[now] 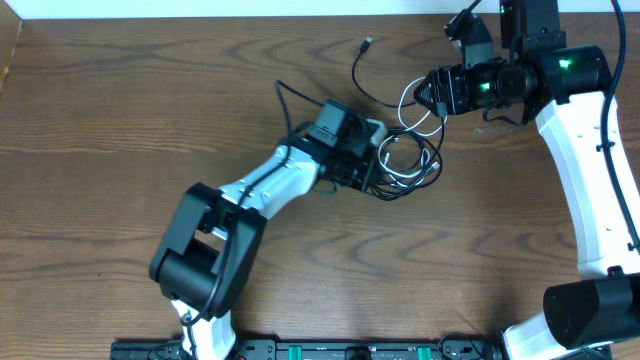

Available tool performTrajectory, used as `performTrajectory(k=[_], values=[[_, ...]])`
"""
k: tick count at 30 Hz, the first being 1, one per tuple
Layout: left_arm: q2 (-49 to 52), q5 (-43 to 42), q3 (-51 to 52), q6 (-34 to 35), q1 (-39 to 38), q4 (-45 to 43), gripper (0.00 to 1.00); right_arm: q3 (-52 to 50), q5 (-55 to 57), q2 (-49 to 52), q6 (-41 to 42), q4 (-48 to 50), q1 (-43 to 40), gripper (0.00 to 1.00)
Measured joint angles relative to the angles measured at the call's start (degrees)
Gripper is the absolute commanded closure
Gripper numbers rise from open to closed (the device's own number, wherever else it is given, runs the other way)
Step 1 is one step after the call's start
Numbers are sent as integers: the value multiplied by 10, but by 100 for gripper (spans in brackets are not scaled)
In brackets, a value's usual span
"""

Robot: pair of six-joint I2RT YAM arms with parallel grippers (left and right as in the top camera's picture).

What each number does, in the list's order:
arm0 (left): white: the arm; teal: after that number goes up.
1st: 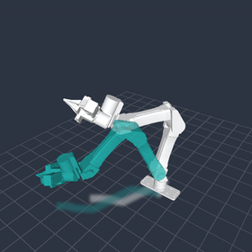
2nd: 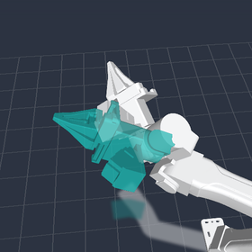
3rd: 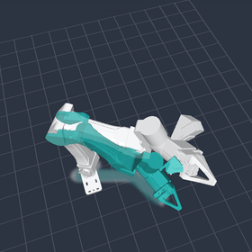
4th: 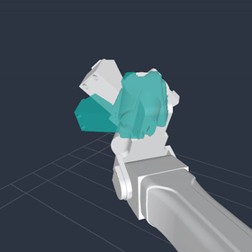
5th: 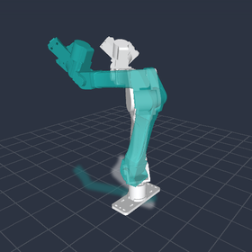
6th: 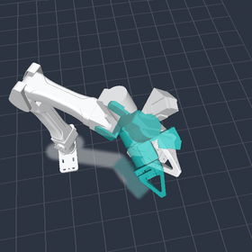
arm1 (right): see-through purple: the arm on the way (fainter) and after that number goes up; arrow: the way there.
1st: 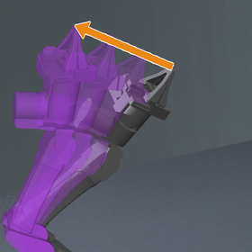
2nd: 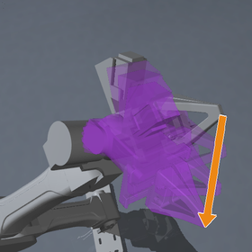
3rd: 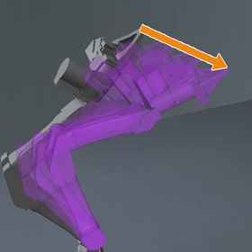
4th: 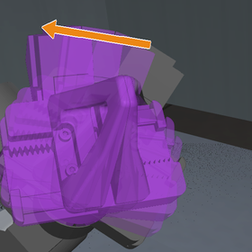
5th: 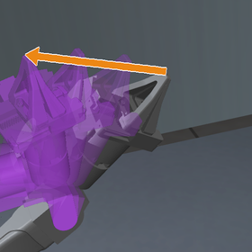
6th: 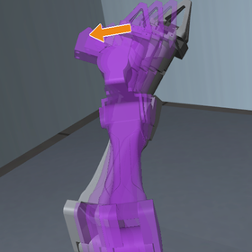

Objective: Untangle cables

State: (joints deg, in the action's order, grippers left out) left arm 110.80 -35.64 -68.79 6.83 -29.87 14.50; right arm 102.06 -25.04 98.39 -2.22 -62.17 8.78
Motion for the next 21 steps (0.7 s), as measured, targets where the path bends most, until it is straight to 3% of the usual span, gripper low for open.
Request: performTrajectory(k=[9, 21], values=[[-96, -82, 2, 7, 108, 0, 93, -2, -27, 9, -93, -2, 22, 39], [-150, -140, 3, 9, 111, 22, 93, -4, -102, 90, -192, 65, 92, 43]])
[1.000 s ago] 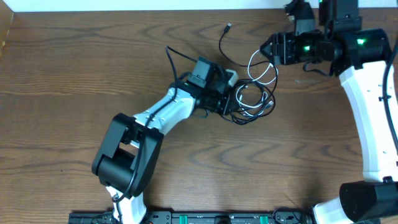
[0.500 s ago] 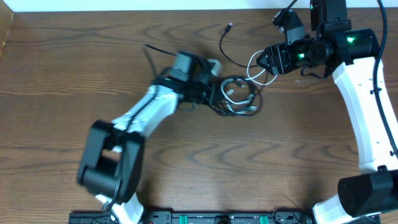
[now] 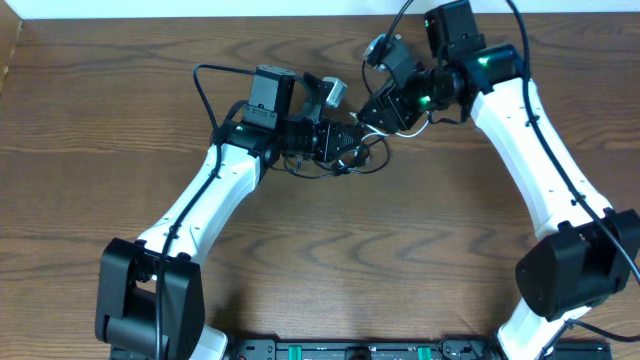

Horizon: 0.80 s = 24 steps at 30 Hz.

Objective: Untangle cables

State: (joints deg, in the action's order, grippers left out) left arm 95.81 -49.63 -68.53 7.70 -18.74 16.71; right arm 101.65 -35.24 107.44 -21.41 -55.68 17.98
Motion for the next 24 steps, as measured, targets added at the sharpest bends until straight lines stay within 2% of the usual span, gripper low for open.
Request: performTrajectory(k=[10, 18, 19, 22, 24], values=[[0, -48, 0, 3, 30, 4, 93, 0, -19, 11, -111, -36, 0, 43], [0, -101, 0, 15, 46, 8, 93, 0, -21, 56, -149, -12, 0, 52], [0, -103, 0, 15, 46, 8, 93, 0, -21, 63, -149, -5, 0, 57], [0, -107, 0, 16, 46, 9, 93, -1, -20, 84, -139, 19, 0, 99], [0, -107, 0, 16, 46, 9, 93, -2, -17, 94, -125, 35, 0, 99]])
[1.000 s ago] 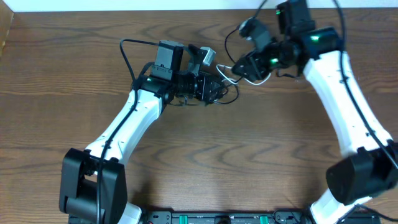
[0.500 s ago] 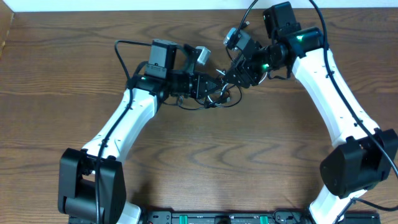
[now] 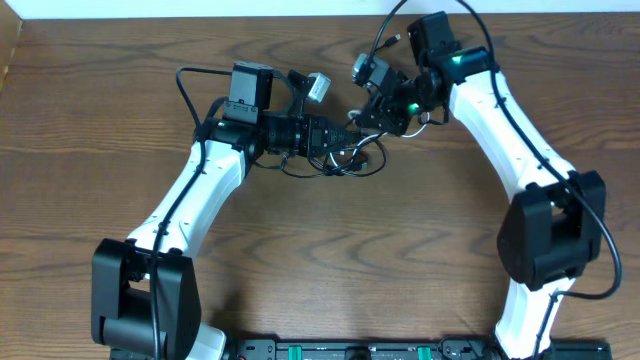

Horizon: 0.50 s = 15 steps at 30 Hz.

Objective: Untangle cables

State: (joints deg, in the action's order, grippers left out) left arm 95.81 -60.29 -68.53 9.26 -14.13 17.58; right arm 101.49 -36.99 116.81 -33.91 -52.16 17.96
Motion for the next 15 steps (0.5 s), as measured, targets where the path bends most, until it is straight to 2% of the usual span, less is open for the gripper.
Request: performTrajectory(k=[3, 6, 11, 15], values=[[0, 23, 0, 0, 0, 12, 93, 0, 1, 1, 31, 20, -4, 99], [0, 90, 0, 0, 0, 51, 93, 0, 1, -6, 69, 30, -16, 99], [0, 243, 1, 2, 0, 109, 93, 0, 2, -48, 148, 50, -68, 99], [0, 348, 1, 2, 0, 130, 93, 0, 0, -108, 221, 72, -142, 99]])
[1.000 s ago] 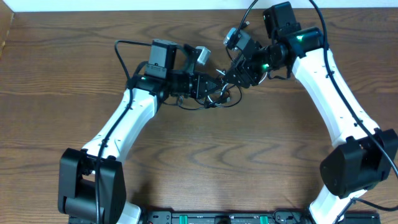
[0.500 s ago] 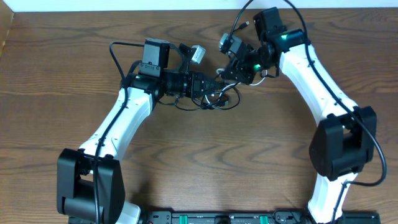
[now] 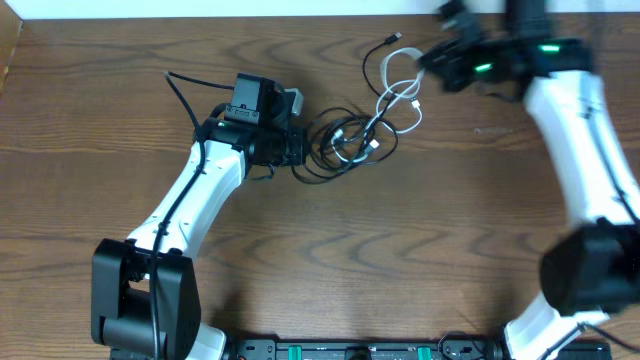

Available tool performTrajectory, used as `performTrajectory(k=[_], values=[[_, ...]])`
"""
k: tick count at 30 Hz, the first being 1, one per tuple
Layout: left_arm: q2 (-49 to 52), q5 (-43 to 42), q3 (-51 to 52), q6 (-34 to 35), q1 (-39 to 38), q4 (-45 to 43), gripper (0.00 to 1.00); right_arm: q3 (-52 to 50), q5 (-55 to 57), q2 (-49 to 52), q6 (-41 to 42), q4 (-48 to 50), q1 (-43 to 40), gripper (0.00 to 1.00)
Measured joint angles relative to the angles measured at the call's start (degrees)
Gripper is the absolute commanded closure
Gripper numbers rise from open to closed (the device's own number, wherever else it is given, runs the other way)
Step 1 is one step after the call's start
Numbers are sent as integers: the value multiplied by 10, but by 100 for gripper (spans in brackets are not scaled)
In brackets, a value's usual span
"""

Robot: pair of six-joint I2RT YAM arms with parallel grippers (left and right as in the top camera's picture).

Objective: Untangle cables

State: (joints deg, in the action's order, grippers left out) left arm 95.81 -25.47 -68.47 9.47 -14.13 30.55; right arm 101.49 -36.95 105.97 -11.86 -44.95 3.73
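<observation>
A tangle of cables lies at the table's back middle. A black cable (image 3: 333,150) is coiled next to my left gripper (image 3: 299,150), which points right and looks shut on the coil's left edge. A white cable (image 3: 397,98) loops up and right out of the tangle to my right gripper (image 3: 432,64). That gripper is motion-blurred and appears shut on the white cable's upper end. A thin black lead with a small plug (image 3: 393,40) runs off toward the back edge.
The left arm (image 3: 190,200) reaches diagonally from the front left. The right arm (image 3: 580,140) comes down the right side. The table's back edge (image 3: 300,18) is close behind the cables. A dark rail (image 3: 330,350) runs along the front edge.
My right gripper has moved right and back, from beside the left gripper to the far right of the tangle. The white cable now stretches out of the bundle. The left gripper has shifted slightly left.
At first both grippers were at the bundle right of centre, the left arm folded low. Then both were further left and back, close together on the bundle. By now they stand apart, with the black coil at the left gripper and white loops drawn toward the right.
</observation>
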Motion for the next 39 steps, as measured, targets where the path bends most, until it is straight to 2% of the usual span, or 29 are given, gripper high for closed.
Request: performTrajectory(k=[4, 9, 12, 14, 17, 20, 24, 29, 39], values=[[0, 96, 0, 0, 0, 18, 93, 1, -6, -44, 70, 14, -89, 99], [0, 208, 0, 0, 2, 37, 93, 1, -19, -49, 134, 10, -172, 99], [0, 229, 0, 0, 5, 39, 93, 1, -27, -49, 144, -10, -189, 99], [0, 230, 0, 0, 6, 39, 93, 1, -32, -49, 141, -28, -185, 87], [0, 218, 0, 0, 6, 37, 93, 1, -35, -48, 122, -58, -162, 59], [0, 202, 0, 0, 6, 35, 93, 1, -38, -42, 101, -79, -116, 44], [0, 193, 0, 0, 6, 34, 93, 1, -40, -19, 69, -106, -45, 43], [0, 180, 0, 0, 6, 35, 93, 1, -55, 32, 40, -113, 40, 46], [0, 176, 0, 0, 7, 35, 93, 1, -152, 167, 23, -112, 132, 51]])
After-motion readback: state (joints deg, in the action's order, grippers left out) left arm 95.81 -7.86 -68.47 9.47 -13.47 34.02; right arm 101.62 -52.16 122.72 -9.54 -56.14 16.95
